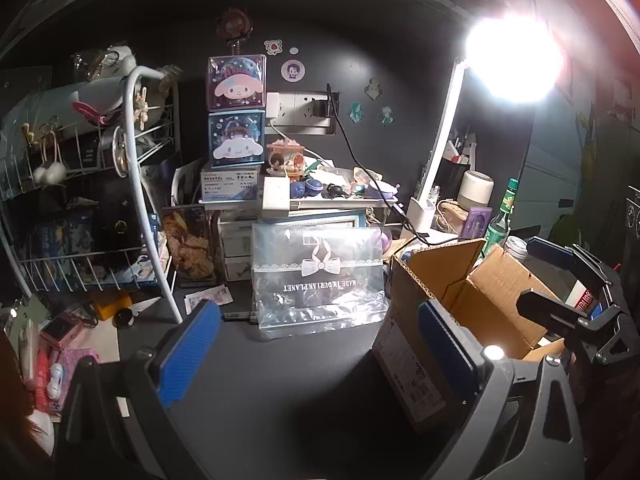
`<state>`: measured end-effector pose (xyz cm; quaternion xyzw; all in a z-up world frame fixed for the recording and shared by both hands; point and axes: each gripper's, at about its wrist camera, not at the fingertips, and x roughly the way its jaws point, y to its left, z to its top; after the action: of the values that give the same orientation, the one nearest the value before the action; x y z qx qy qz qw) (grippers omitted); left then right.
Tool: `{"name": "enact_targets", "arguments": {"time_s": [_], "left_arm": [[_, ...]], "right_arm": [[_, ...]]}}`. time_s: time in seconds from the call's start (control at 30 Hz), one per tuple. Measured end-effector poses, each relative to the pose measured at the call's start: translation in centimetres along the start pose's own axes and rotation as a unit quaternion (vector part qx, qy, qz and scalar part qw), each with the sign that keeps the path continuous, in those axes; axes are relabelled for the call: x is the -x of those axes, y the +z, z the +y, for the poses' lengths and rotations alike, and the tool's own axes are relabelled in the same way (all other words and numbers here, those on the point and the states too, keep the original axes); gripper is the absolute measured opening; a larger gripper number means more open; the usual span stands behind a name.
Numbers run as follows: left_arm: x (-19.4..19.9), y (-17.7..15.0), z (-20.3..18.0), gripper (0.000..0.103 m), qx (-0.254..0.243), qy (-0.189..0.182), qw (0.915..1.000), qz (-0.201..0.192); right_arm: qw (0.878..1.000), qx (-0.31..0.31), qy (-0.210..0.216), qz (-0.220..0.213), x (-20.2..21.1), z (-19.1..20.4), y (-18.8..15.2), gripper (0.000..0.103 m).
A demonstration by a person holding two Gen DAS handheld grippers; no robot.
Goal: Organize objects
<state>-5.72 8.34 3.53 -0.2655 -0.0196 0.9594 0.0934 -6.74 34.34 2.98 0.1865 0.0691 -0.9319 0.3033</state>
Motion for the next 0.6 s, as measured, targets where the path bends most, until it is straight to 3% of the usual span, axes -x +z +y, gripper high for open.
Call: {"name": "enact_targets", "arguments": {"time_s": [0.2, 0.6], "left_arm": [[-0.1, -0.38, 0.07, 0.099, 0.002, 0.007, 1.0, 0.003], [-0.31, -0.52, -0.15, 0.099, 0.0, 0.006, 1.0, 0.008]], "right_arm": [[1.0, 0.005, 0.018, 0.006, 0.01, 0.27, -0.11, 0.1], [1.0, -0.003, 0.01, 0.013, -0.03, 0.05, -0.39, 0.1]]}}
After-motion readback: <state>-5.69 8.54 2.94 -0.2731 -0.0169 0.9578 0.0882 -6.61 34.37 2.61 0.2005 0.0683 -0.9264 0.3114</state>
